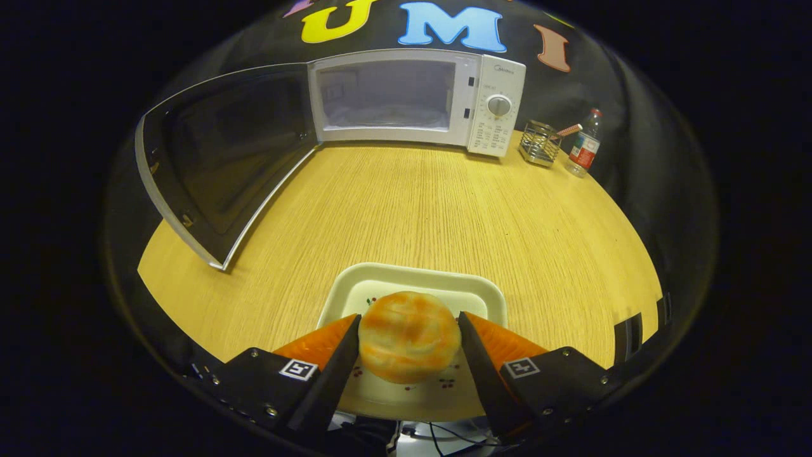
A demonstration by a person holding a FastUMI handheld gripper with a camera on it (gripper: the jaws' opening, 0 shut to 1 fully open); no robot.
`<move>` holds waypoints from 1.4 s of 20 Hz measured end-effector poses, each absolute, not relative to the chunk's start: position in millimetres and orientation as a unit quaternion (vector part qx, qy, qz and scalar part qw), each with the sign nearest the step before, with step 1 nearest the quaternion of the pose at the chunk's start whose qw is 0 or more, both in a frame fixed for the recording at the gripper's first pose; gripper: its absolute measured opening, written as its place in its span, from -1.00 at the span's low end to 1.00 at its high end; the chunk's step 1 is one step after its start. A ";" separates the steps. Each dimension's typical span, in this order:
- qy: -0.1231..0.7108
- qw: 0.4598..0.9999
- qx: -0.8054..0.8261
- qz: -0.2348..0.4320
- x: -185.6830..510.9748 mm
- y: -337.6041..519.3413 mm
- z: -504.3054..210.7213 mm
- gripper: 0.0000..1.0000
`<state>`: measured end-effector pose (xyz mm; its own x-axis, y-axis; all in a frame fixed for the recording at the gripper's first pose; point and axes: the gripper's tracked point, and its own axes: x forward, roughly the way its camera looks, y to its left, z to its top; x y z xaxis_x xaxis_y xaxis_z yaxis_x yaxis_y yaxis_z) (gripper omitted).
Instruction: Open the microwave, put the food inside, and close the microwave door.
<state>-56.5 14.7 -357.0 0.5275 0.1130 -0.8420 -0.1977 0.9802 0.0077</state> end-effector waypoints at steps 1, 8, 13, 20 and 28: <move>0.480 0.871 -0.039 0.092 -56.5 15.5 -356.5 0.80; 0.451 0.884 0.004 0.121 -41.6 31.3 -330.4 0.55; 0.413 0.901 0.050 0.119 -0.1 38.2 -295.5 0.54; 0.353 0.918 0.130 0.127 72.4 59.1 -245.3 0.54; 0.311 0.920 0.199 0.128 148.2 84.9 -233.2 0.54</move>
<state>148.2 84.9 -233.2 0.7737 0.3592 -0.5219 -0.1117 0.8882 0.4457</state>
